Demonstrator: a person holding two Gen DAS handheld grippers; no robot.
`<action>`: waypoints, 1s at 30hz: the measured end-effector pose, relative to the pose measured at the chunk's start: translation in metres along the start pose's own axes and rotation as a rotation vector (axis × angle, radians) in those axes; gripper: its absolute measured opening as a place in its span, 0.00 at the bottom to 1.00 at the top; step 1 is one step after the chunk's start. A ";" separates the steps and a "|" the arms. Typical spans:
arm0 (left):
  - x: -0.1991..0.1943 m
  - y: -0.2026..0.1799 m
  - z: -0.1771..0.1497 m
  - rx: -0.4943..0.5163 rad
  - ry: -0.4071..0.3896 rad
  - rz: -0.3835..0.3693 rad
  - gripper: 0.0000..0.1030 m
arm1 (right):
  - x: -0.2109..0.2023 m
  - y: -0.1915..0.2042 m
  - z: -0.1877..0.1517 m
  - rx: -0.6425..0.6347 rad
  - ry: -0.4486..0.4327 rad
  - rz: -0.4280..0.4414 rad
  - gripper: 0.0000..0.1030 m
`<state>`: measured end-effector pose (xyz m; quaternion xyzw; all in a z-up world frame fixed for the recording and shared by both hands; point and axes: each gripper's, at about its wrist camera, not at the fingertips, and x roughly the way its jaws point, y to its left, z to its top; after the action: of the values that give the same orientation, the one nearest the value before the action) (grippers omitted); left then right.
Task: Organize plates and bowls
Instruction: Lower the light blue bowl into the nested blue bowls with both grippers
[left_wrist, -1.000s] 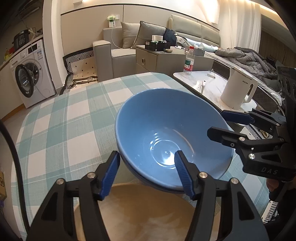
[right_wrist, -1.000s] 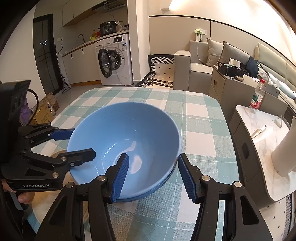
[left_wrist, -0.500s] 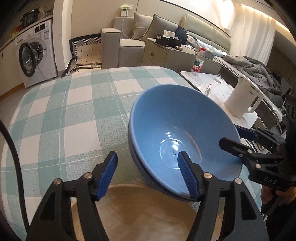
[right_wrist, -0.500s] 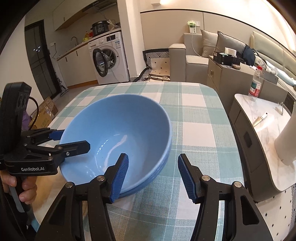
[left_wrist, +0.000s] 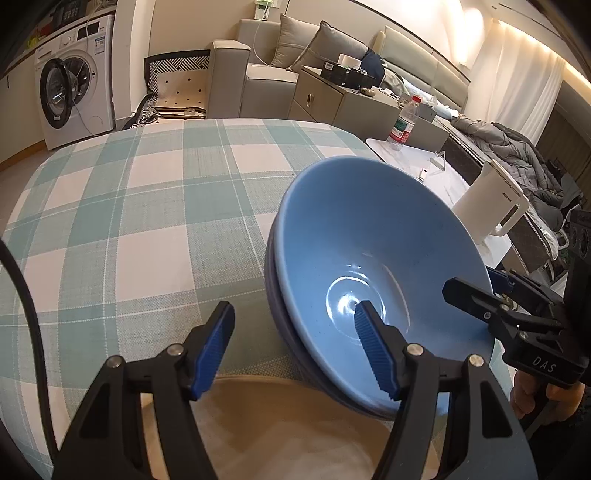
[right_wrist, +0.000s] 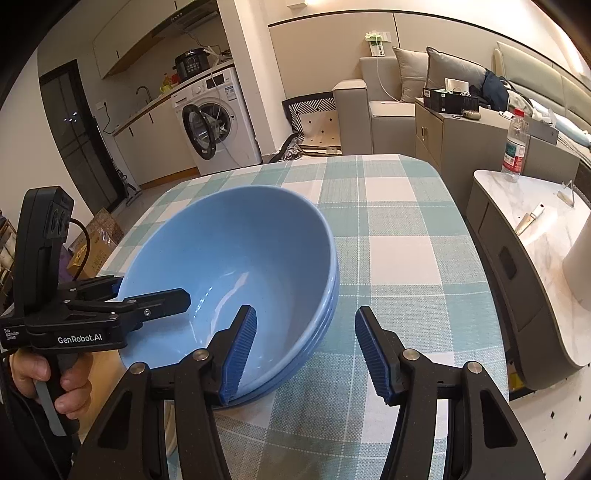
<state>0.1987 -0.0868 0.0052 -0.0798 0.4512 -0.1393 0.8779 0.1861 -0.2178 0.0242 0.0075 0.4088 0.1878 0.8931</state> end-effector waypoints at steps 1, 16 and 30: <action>0.000 0.001 0.000 -0.003 0.000 -0.005 0.67 | 0.000 0.000 0.000 -0.001 0.000 0.001 0.55; 0.003 -0.008 -0.003 0.043 0.004 -0.041 0.45 | 0.006 0.011 -0.004 -0.019 0.017 0.034 0.44; 0.000 -0.013 -0.003 0.069 -0.008 -0.021 0.43 | 0.002 0.012 -0.006 -0.030 0.002 0.024 0.44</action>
<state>0.1937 -0.0994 0.0072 -0.0547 0.4417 -0.1639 0.8804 0.1792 -0.2065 0.0208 -0.0010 0.4066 0.2047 0.8904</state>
